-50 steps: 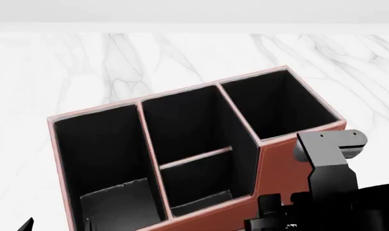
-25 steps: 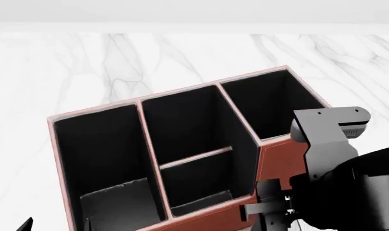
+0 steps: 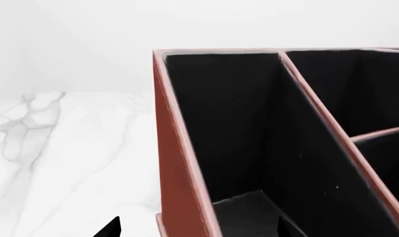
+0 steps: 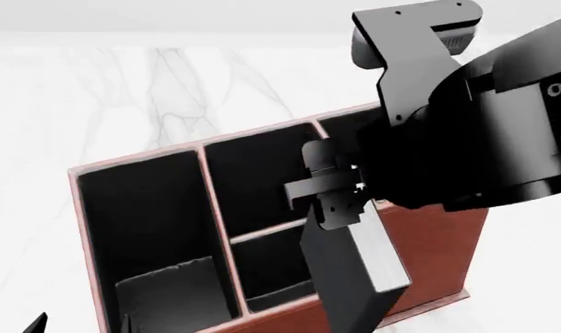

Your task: Pick up the book and place it in the left compartment of the caddy.

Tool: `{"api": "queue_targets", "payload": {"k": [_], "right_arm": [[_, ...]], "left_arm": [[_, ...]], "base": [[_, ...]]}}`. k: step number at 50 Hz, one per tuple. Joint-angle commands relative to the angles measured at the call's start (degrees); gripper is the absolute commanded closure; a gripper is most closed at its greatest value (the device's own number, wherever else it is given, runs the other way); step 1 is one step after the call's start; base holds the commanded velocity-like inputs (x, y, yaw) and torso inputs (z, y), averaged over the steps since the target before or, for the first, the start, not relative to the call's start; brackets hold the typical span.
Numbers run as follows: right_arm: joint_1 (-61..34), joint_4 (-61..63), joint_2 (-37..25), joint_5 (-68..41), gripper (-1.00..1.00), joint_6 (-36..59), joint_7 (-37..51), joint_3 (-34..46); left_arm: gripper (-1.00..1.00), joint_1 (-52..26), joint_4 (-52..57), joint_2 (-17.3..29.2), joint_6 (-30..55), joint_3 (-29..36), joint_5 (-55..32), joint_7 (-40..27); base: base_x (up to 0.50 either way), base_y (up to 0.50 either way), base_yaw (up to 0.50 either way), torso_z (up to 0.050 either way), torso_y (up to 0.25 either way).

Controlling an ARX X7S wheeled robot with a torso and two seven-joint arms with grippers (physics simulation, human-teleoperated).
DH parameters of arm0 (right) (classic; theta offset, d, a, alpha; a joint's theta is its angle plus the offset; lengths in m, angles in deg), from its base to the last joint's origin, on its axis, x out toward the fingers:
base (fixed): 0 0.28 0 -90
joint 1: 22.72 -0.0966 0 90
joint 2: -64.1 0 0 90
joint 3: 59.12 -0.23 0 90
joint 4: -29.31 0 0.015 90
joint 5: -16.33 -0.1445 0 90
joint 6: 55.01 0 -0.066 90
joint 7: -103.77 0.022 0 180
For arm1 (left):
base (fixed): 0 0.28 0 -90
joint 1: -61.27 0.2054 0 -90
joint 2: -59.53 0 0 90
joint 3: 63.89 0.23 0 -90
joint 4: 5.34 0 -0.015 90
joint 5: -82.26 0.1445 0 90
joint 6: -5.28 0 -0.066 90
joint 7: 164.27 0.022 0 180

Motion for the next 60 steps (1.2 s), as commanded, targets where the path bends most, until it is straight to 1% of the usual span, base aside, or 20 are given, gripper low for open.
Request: {"api": "queue_targets", "payload": {"k": [1,6,9,10,13,18,20,28,32,45,55,60], "right_arm": [[-3.84,-10.87,9.14,10.76,1.0,2.01,-11.07,-1.54],[-5.56,-18.4,15.56,17.33,1.0,2.13,-19.37,-0.1],[-6.52,-22.4,18.83,20.97,1.0,1.83,-24.46,1.02],[-6.58,-22.64,18.94,21.19,1.0,1.84,-24.77,1.1],[-7.26,-27.73,23.3,25.28,1.0,1.14,-31.11,2.91],[-7.5,-32.49,27.82,28.76,1.0,0.0,-37.02,4.69],[-7.52,-33.35,28.92,29.5,1.0,-0.34,-38.14,5.09],[-7.39,-40.92,37.14,34.3,1.0,-2.6,-47.65,8.14],[-6.75,-40.78,38.04,34.09,1.0,-3.4,-48.79,8.98],[-5.4,-36.12,38.07,28.3,1.0,-6.38,-46.94,12.96],[-4.48,-33.32,38.08,28.14,1.0,-6.56,-46.15,13.24],[-3.39,-32.97,38.08,29.4,1.0,-8.3,-46.37,13.17]], "left_arm": [[-1.0,-0.05,0.13,0.14,0.08,0.23,-0.17,-0.11],[-1.0,-0.04,0.19,0.24,-0.03,0.31,-0.29,-0.07],[-1.0,-0.06,0.25,0.31,-0.03,0.27,-0.49,-0.06],[-1.0,-0.06,0.25,0.32,-0.03,0.28,-0.5,-0.07],[-1.0,-0.07,0.25,0.35,-0.07,0.35,-0.56,-0.05],[-1.0,-0.12,0.19,0.37,-0.14,0.48,-0.58,-0.08],[-1.0,-0.13,0.17,0.38,-0.11,0.54,-0.64,-0.07],[-1.0,-0.09,0.4,0.56,-0.22,0.6,-0.81,-0.1],[-1.0,-0.23,0.39,0.59,-0.12,0.55,-1.09,-0.1],[-1.0,-0.17,0.63,0.75,-0.16,0.84,-1.15,-0.27],[-1.0,-0.13,1.12,0.99,-0.14,0.83,-1.62,-0.29],[-1.0,0.0,1.38,1.08,-0.17,0.93,-1.71,-0.34]], "base": [[0.0,0.0,0.0,0.0,0.0],[0.0,0.0,0.0,0.0,0.002],[0.0,0.0,0.0,0.0,0.0],[0.0,0.0,0.0,0.0,0.0],[0.0,0.0,0.0,0.0,0.003],[0.0,0.0,0.0,0.0,0.0],[0.0,0.0,0.0,0.0,0.0],[0.0,0.0,0.0,0.0,0.001],[0.0,0.0,0.0,0.0,0.0],[0.0,0.0,0.0,0.0,0.002],[0.0,0.0,0.0,0.0,0.001],[0.0,0.0,0.0,0.0,0.0]]}}
